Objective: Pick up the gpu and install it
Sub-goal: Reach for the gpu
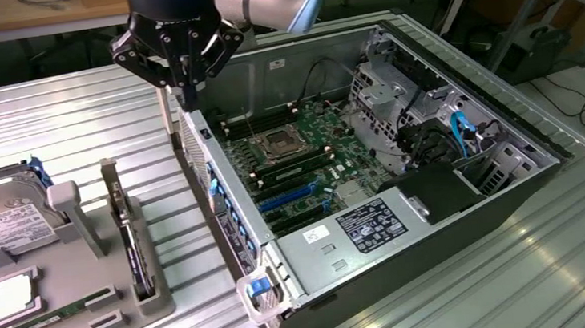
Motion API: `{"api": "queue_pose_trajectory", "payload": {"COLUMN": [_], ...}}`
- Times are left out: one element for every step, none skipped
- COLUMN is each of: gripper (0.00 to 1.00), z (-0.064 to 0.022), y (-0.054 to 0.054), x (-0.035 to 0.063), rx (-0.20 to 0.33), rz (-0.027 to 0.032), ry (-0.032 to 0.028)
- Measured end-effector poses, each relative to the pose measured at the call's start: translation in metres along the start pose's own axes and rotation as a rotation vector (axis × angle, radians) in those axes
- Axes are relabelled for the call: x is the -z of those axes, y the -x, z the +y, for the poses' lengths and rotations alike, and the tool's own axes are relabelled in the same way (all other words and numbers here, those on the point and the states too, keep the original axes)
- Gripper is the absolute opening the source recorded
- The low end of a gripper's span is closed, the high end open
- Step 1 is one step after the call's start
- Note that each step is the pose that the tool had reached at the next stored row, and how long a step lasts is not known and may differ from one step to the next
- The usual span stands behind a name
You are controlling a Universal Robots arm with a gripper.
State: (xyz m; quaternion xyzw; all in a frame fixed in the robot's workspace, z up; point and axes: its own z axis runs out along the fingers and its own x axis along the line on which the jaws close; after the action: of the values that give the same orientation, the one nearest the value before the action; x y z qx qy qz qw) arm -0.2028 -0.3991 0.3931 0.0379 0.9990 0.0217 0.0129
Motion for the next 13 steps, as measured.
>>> {"api": "queue_pose_trajectory", "payload": {"gripper": [0.11, 0.11, 0.11, 0.11, 0.11, 0.11, 0.11, 0.11, 0.11, 0.11, 0.11, 0.11, 0.11], "z": [-0.0001, -0.0002, -0.0003, -0.0004, -0.0005, -0.0006, -0.0007, -0.0008, -0.0009, -0.0010, -0.0011, -0.0012, -0.0013], "y": [-0.001, -0.002, -0.002, -0.003, -0.004, -0.005, -0.006, -0.007, -0.008, -0.008, -0.009, -0.010, -0.011], "x": [0.0000, 0.0000, 0.0000, 0.0001, 0.0000, 0.0001, 0.0001, 0.0001, 0.0001, 0.0001, 0.0002, 0.0002, 0.0002], "rx": [0.000, 0.000, 0.000, 0.000, 0.000, 0.000, 0.000, 0.000, 0.000, 0.000, 0.000, 0.000, 0.000], "rz": [0.0000, 0.0001, 0.0000, 0.0000, 0.0000, 0.0000, 0.0000, 0.0000, 0.0000, 0.0000, 0.0000, 0.0000, 0.0000], "ry": [0.0000, 0.0000, 0.0000, 0.0000, 0.0001, 0.0001, 0.0000, 0.0001, 0.0001, 0.0001, 0.0000, 0.0000, 0.0000]}}
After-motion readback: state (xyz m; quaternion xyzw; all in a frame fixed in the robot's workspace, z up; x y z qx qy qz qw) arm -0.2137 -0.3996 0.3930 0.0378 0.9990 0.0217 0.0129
